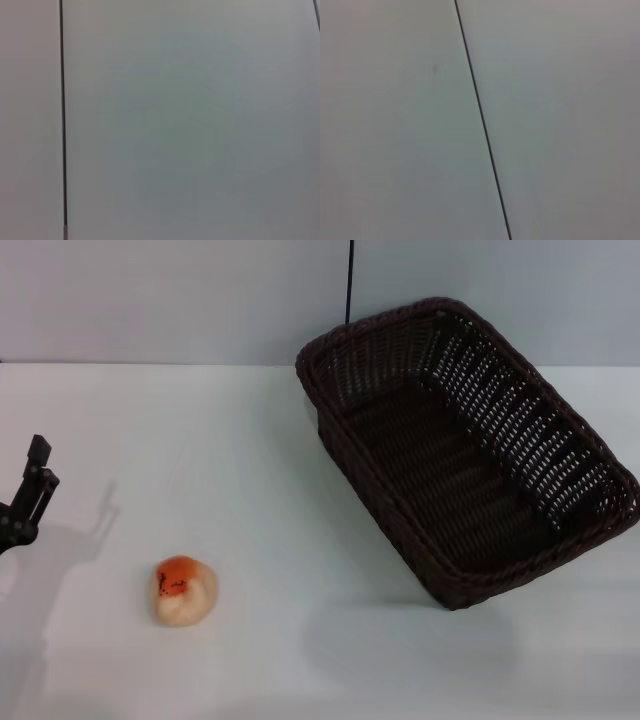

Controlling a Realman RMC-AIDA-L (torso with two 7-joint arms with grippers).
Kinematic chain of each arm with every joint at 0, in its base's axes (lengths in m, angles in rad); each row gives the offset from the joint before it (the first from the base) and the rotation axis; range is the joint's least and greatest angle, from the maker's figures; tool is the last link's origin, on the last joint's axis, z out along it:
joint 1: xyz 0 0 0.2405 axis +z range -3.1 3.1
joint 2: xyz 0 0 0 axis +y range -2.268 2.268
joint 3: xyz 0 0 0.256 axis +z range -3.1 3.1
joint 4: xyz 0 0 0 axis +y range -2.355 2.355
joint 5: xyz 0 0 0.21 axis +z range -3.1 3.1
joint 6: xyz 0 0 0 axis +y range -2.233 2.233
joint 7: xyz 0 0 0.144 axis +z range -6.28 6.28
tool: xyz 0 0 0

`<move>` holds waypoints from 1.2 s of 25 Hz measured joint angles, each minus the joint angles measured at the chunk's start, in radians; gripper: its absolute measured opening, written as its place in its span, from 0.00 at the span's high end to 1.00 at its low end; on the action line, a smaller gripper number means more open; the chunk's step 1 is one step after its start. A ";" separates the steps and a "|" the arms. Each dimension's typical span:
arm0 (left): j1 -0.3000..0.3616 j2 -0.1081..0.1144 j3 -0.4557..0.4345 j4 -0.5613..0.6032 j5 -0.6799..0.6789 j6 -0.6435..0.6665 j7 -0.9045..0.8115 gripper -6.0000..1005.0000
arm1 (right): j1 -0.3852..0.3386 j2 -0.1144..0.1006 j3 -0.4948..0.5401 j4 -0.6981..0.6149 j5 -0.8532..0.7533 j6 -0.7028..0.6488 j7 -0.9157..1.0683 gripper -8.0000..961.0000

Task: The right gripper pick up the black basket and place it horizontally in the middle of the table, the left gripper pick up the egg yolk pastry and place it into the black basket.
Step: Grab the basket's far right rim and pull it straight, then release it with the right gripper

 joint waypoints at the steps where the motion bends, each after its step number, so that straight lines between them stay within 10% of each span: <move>1: 0.000 0.001 -0.001 0.000 0.000 -0.003 0.002 0.19 | 0.000 0.000 0.000 0.000 0.000 0.000 0.000 0.28; 13: 0.018 0.004 -0.043 -0.009 -0.003 -0.006 -0.018 0.19 | -0.049 -0.011 -0.020 -0.066 -0.040 -0.114 0.082 0.28; 22: 0.019 0.001 -0.049 -0.022 0.003 0.026 -0.106 0.19 | -0.042 -0.033 -0.049 -0.903 -0.509 -0.047 1.121 0.28; 25: 0.019 0.000 -0.048 -0.023 0.003 0.027 -0.108 0.19 | 0.027 -0.079 -0.050 -1.224 -0.724 -0.128 1.489 0.28; 30: 0.026 0.000 -0.002 -0.037 0.007 0.035 -0.110 0.19 | 0.179 -0.155 -0.057 -1.395 -1.045 -0.263 1.759 0.28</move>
